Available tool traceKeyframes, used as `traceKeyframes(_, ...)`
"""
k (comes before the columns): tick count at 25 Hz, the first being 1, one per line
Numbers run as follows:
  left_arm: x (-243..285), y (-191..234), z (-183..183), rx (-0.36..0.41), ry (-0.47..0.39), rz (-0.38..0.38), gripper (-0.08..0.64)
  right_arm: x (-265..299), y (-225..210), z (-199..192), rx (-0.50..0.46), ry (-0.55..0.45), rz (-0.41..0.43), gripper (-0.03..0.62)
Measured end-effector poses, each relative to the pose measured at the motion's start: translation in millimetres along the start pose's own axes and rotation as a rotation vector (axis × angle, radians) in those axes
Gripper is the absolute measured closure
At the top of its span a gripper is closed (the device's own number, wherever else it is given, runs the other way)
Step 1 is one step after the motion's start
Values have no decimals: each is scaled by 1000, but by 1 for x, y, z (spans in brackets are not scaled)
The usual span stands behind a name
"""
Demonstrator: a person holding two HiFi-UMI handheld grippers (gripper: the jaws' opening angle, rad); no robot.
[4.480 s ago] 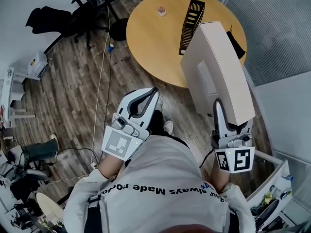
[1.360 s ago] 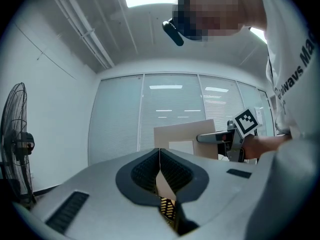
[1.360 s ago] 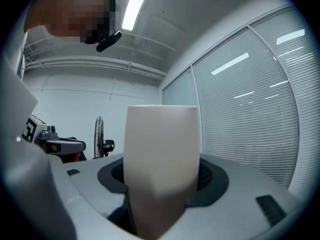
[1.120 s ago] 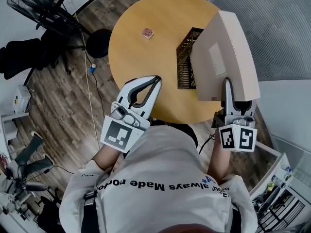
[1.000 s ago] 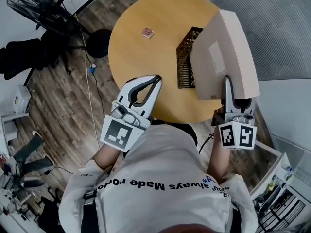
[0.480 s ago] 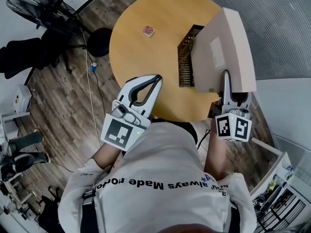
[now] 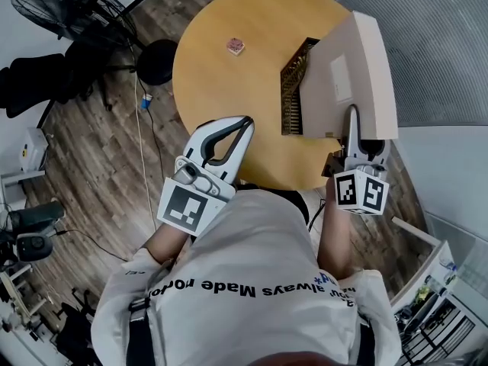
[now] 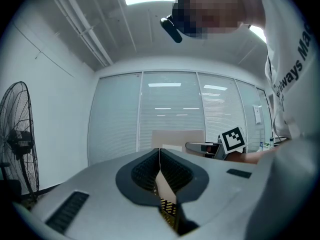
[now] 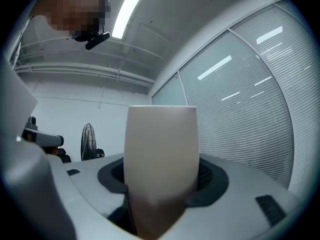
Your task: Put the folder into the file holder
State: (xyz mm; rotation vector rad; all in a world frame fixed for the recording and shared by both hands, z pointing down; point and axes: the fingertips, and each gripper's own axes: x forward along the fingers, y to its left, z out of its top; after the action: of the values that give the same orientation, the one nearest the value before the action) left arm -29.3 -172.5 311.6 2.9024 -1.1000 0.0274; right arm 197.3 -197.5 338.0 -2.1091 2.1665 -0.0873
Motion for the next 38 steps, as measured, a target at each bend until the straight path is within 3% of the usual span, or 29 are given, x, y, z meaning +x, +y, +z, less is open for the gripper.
traceKeyframes(38, -15, 10, -4, -13, -1, 54, 535, 21, 0, -62, 19, -4, -47, 301)
